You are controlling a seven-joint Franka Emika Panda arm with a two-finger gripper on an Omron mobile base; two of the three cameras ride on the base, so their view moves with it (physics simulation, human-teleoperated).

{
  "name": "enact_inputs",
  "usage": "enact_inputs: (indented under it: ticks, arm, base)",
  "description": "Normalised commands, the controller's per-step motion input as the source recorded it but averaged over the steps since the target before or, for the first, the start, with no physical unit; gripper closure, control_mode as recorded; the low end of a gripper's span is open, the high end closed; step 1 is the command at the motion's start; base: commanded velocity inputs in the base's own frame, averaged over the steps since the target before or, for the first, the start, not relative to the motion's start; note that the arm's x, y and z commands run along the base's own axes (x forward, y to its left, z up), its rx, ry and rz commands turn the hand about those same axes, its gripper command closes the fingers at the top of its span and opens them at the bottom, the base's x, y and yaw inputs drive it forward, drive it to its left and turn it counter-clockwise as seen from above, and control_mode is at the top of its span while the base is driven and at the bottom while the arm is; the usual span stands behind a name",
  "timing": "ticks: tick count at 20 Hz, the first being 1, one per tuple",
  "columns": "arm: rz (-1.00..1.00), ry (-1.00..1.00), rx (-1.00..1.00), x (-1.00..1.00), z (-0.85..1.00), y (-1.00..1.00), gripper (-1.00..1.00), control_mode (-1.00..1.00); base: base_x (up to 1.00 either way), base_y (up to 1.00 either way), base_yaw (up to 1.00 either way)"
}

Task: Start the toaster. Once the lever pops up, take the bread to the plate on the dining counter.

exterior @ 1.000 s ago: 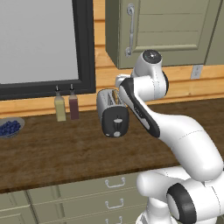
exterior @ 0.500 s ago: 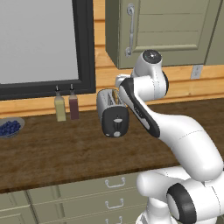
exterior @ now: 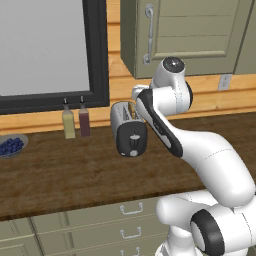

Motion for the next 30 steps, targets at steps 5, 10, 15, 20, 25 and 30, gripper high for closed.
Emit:
enact_inputs:
  ticks: [5,10,15,20,25,30]
  arm:
    - [0.00,-0.03,0.00,-0.21,0.00,0.00,-1.00,-1.00]
    - [0.00,-0.06,0.00,-0.54,0.00,0.03,-1.00,-1.00]
    - [0.00,0.00,0.00,-0.21,-0.04,0.05,-1.00,-1.00]
    - [0.00,0.00,0.00,0.00,-0.19,0.06,-1.00,-1.00]
    - [0.00,0.00,0.00,0.07,-0.30,0.05,-1.00,-1.00]
    - [0.00,0.00,0.00,0.33,-0.29,0.00,-1.00,-1.00]
  base:
    - [0.00,0.00,0.00]
    - [0.00,0.00,0.00]
    - [0.00,0.00,0.00]
    - [0.00,0.00,0.00]
    - [0.00,0.00,0.00]
    - [0.00,0.00,0.00]
